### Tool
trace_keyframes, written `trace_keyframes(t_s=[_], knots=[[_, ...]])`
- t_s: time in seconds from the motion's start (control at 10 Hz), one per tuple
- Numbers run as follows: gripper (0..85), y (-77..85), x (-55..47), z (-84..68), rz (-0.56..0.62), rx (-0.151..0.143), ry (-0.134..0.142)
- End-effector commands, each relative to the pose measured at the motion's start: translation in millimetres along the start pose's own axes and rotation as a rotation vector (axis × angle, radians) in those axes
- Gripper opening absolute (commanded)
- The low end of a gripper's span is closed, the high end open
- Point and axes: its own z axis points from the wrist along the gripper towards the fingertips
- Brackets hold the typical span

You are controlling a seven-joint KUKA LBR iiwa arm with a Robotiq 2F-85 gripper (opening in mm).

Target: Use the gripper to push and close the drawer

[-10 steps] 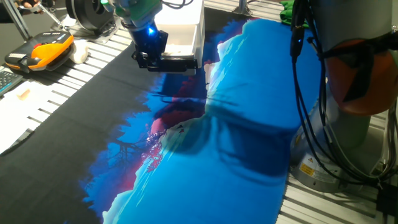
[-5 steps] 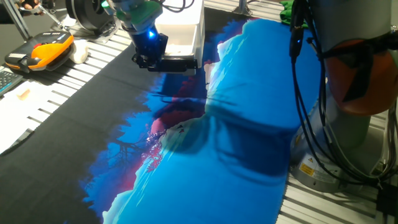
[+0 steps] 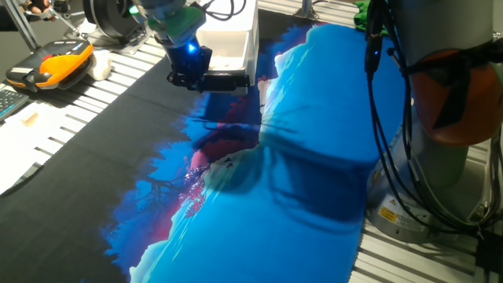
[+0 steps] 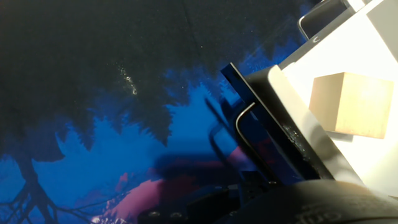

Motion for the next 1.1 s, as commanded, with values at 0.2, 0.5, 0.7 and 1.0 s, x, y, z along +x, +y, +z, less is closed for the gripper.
trace_keyframes(t_s=[0.2,0.5,0.7,1.0], knots=[[0.0,0.6,-0.8,3.8,-0.002,0.01,-0.006],[0.0,-1.5,-0.9,4.7,-0.008,0.01,-0.006],[0.0,-3.0,-0.9,6.7,-0.011,0.01,-0.007],[0.0,-3.9,-1.3,9.2,-0.01,0.01,-0.011]])
